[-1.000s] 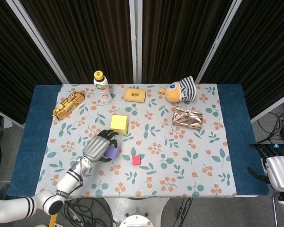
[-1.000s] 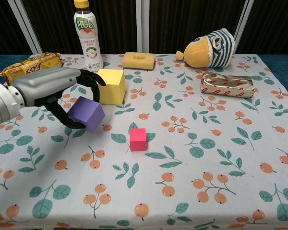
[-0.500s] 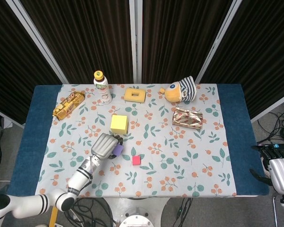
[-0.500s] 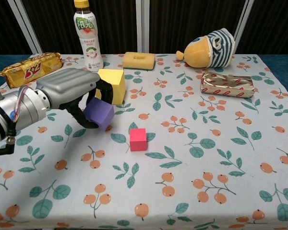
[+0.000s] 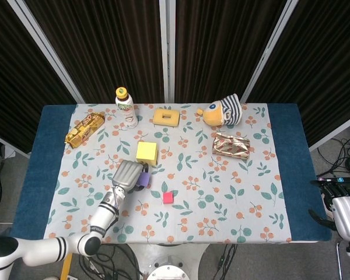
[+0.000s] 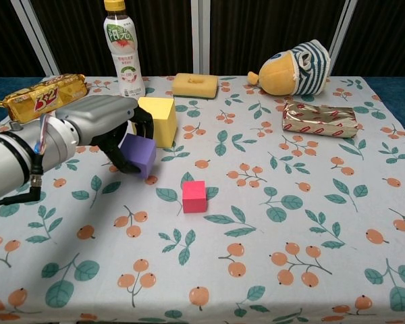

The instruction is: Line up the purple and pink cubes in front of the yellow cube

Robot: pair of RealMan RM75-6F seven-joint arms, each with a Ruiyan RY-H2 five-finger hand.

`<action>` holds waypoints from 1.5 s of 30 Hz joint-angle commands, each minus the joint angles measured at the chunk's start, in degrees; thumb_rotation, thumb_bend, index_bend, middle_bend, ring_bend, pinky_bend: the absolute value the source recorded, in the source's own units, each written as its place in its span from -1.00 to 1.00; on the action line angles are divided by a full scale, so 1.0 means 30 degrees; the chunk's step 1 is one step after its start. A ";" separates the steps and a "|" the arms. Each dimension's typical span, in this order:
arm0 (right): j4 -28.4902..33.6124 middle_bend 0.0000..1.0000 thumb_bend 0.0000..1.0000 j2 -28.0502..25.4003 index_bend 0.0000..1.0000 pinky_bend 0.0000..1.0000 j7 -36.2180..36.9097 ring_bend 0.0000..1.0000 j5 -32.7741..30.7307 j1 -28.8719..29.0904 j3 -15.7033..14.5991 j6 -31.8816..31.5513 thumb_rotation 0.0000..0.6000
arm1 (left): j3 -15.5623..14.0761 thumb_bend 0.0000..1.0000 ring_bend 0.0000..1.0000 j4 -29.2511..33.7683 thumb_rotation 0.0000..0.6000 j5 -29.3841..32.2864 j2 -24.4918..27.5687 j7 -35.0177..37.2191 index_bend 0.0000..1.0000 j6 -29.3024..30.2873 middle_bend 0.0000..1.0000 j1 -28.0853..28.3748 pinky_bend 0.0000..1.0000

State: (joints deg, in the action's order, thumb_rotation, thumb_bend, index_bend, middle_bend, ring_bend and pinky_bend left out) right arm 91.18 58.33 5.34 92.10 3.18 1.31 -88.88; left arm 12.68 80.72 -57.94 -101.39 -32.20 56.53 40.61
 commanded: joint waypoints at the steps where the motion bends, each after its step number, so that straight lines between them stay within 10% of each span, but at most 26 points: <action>1: 0.0022 -0.37 -0.88 -0.0027 -0.49 -0.29 -0.0006 -0.47 -0.0005 -0.0033 -0.0011 -0.0018 1.00 | 0.0252 -0.57 0.41 0.0291 1.00 0.0802 -0.0169 -0.0514 -0.02 0.0297 0.43 0.0186 0.69; 30: -0.0108 -0.36 -0.87 -0.0166 -0.50 -0.29 0.0309 -0.47 0.0169 -0.0302 -0.0097 -0.0265 1.00 | -0.0351 -0.97 0.34 0.0375 1.00 0.0507 -0.0848 -0.1112 -0.45 0.1903 0.34 0.0618 0.69; 45: -0.0123 -0.35 -0.87 -0.0175 -0.50 -0.29 0.0395 -0.47 0.0378 -0.0428 -0.0173 -0.0437 1.00 | -0.0647 -1.00 -0.17 0.0822 1.00 0.0201 -0.0854 -0.1661 -0.68 0.2869 -0.27 0.0393 0.58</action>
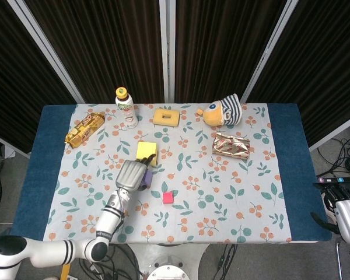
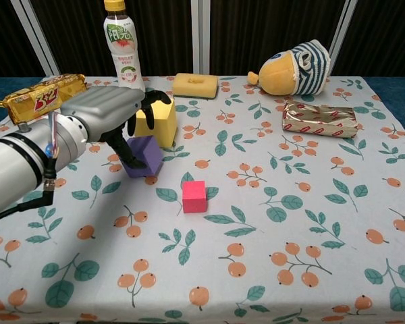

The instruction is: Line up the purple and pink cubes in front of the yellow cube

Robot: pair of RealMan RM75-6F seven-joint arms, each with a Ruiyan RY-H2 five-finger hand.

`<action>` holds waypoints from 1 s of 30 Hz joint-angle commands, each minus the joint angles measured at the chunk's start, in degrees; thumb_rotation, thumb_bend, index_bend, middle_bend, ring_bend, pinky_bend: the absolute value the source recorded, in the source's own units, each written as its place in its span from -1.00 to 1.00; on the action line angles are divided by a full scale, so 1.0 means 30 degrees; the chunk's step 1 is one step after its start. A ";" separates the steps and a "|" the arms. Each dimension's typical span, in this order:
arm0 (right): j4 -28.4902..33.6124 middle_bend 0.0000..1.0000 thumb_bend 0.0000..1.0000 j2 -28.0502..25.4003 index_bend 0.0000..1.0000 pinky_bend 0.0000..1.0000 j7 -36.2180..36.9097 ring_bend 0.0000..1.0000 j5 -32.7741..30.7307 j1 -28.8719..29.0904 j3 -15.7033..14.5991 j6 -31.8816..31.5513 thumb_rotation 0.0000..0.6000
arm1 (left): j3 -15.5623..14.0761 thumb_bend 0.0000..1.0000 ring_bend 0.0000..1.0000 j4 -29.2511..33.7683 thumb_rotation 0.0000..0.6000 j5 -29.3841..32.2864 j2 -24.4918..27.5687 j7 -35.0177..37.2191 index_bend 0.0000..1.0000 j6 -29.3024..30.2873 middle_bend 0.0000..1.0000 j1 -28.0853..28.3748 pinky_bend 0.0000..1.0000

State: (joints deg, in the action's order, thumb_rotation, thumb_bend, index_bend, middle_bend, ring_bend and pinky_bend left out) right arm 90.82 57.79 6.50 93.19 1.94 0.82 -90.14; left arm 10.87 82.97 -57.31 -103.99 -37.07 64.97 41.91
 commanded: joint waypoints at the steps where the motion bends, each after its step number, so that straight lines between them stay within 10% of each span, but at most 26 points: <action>1: -0.0005 -0.35 -0.87 0.0004 -0.50 -0.29 0.0018 -0.47 0.0032 -0.0029 -0.0025 -0.0028 1.00 | -0.0071 -1.00 -0.22 0.0108 1.00 -0.0035 0.0019 -0.0082 -0.69 0.0114 -0.33 -0.0063 0.55; 10: -0.0108 -0.35 -0.87 -0.0007 -0.50 -0.29 0.0162 -0.47 0.0116 -0.0188 -0.0057 -0.0270 1.00 | -0.0724 -1.00 -0.47 0.1940 1.00 -0.3017 0.1659 0.1432 -0.70 0.2640 -0.58 -0.1361 0.25; 17: -0.0148 -0.35 -0.87 0.0121 -0.50 -0.29 0.0186 -0.47 0.0284 -0.0087 -0.0049 -0.0204 1.00 | -0.2127 -1.00 -0.89 0.0773 1.00 -0.5755 0.2105 0.3361 -0.77 0.2582 -1.00 -0.1772 -0.48; 30: -0.0073 -0.37 -0.87 0.0071 -0.51 -0.29 0.0068 -0.48 0.0204 -0.0302 -0.0033 -0.0485 1.00 | -0.1742 -1.00 -0.95 -0.2406 1.00 -0.6958 -0.0301 0.3484 -0.79 0.0331 -1.00 -0.0360 -0.62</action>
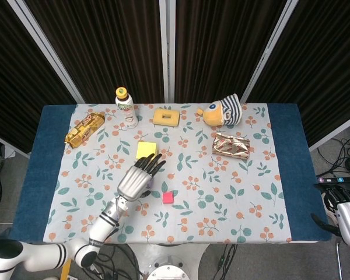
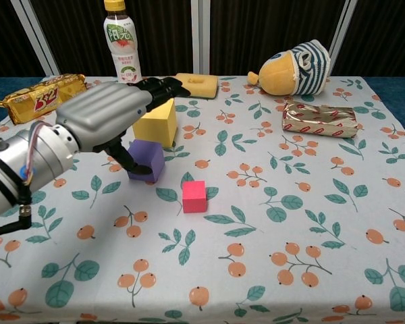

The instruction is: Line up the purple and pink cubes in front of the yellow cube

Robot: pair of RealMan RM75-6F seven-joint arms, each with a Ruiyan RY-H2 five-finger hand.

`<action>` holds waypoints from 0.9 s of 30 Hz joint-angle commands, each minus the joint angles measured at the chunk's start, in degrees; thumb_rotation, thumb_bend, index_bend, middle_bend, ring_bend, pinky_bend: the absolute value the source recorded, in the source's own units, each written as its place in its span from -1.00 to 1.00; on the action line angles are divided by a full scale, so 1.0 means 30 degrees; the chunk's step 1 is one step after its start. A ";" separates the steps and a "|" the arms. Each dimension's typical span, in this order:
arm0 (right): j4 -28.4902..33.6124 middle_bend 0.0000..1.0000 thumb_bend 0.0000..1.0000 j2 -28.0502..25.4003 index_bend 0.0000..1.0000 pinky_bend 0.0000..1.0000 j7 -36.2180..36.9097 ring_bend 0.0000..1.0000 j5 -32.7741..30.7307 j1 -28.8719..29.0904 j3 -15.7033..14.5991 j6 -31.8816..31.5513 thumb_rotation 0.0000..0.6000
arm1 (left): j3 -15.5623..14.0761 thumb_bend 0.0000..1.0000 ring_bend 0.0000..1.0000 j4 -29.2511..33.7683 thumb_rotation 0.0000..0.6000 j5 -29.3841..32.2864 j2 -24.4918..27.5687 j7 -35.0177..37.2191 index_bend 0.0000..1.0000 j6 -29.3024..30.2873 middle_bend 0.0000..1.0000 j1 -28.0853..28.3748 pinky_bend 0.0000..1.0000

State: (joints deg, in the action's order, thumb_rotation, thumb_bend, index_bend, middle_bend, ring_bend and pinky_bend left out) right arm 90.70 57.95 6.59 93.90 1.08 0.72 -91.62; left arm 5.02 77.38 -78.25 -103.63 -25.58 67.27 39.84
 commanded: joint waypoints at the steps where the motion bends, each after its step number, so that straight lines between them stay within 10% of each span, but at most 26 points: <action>1: -0.0078 -0.37 -0.87 0.0028 -0.51 -0.29 0.0080 -0.48 -0.0061 -0.0034 0.0006 -0.0007 1.00 | 0.0278 -1.00 -0.96 -0.0922 1.00 0.0045 -0.0631 -0.0516 -0.79 -0.0621 -1.00 0.0458 -0.63; 27: -0.0540 -0.39 -0.87 0.0234 -0.52 -0.29 0.0466 -0.49 -0.0404 -0.0142 0.0086 0.0135 1.00 | -0.0217 -1.00 -0.96 -0.4006 1.00 -0.1006 -0.0825 -0.0658 -0.79 -0.0736 -1.00 0.0144 -0.67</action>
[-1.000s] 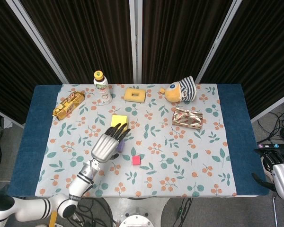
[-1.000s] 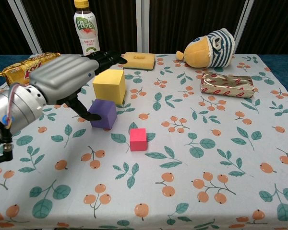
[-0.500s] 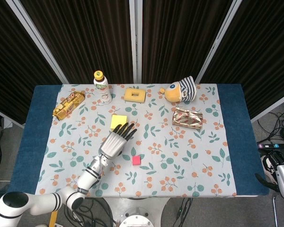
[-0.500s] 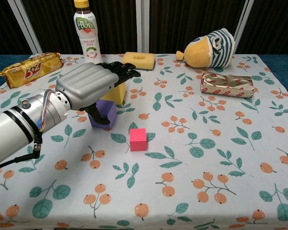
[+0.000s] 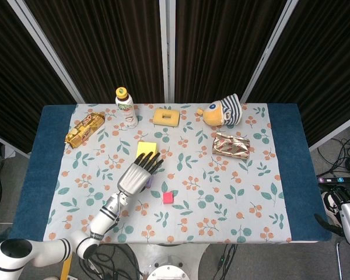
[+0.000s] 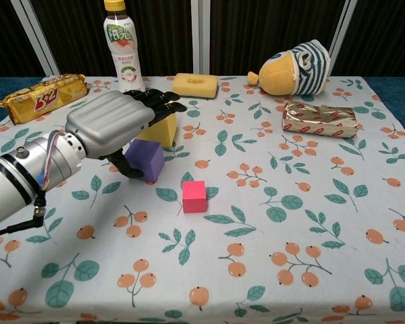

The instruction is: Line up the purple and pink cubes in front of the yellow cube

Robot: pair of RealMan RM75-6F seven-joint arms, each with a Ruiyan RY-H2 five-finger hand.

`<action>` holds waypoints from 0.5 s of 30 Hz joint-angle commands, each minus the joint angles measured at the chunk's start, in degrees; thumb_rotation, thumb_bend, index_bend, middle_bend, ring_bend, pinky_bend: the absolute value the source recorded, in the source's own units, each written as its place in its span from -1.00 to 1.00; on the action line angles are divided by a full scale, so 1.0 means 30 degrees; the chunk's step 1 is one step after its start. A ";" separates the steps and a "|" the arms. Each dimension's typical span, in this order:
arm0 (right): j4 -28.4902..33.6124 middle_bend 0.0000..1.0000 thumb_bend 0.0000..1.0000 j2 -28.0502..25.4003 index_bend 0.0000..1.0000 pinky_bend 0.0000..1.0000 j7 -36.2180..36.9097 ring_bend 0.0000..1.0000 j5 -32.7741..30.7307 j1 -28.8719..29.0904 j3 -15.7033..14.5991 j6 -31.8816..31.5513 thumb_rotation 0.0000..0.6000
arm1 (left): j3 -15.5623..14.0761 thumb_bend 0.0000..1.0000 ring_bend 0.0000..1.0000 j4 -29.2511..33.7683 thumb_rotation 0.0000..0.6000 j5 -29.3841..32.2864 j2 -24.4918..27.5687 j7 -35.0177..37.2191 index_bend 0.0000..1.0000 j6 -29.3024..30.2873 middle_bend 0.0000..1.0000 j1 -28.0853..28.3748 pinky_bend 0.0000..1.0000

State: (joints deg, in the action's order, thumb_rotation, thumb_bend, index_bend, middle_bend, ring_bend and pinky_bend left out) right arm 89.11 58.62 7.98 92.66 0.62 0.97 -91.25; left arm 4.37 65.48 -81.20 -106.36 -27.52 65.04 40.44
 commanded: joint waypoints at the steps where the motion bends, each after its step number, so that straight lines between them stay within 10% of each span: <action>1: -0.0003 -0.39 -0.87 0.0016 -0.52 -0.29 -0.0005 -0.49 0.0023 0.0023 0.0005 0.0023 1.00 | 0.0054 -1.00 -0.96 -0.0101 1.00 0.0040 0.0085 0.0000 -0.79 -0.0053 -1.00 -0.0061 -0.67; 15: 0.0222 -0.39 -0.87 -0.0083 -0.52 -0.29 -0.0253 -0.49 0.0001 -0.0071 0.0031 -0.0082 1.00 | 0.1220 -1.00 -0.96 -0.0922 1.00 0.1110 -0.0702 0.0262 -0.79 -0.0959 -1.00 0.0345 -0.67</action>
State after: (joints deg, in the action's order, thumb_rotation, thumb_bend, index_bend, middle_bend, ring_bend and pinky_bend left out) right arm 89.76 58.37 7.23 92.67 0.41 1.06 -91.50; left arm 7.94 62.65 -77.96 -108.40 -26.73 62.19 41.47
